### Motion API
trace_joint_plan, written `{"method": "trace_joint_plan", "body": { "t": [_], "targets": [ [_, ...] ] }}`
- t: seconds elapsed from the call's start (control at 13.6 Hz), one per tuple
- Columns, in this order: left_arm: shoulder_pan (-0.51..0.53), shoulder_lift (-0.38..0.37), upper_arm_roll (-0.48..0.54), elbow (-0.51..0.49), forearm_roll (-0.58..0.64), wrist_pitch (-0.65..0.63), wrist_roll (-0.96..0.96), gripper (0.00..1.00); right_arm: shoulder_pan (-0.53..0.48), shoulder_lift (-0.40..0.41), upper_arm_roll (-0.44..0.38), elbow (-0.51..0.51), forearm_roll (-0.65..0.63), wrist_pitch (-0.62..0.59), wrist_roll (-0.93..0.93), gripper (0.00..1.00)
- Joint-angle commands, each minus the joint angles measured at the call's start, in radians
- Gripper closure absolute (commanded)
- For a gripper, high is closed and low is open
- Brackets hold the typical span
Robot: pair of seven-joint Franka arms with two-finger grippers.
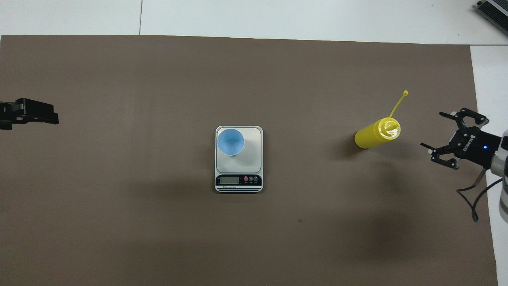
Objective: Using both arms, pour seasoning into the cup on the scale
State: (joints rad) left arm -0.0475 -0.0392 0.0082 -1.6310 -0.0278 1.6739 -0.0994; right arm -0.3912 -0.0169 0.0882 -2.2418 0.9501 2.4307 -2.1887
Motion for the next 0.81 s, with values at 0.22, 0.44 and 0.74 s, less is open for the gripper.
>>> {"method": "trace_joint_plan", "body": {
  "t": [0.22, 0.44, 0.74],
  "targets": [
    [-0.009, -0.022, 0.007, -0.026, -0.004, 0.001, 0.000, 0.00, 0.041, -0.061, 0.011, 0.066, -0.278, -0.032, 0.464, 0.00],
    [-0.009, -0.022, 0.007, -0.026, -0.004, 0.001, 0.000, 0.00, 0.089, -0.060, 0.018, 0.158, -0.530, -0.112, 0.830, 0.00],
    [-0.009, -0.022, 0.007, -0.026, -0.004, 0.001, 0.000, 0.00, 0.181, -0.006, 0.021, 0.406, -0.789, -0.402, 1.307, 0.00]
  ]
}}
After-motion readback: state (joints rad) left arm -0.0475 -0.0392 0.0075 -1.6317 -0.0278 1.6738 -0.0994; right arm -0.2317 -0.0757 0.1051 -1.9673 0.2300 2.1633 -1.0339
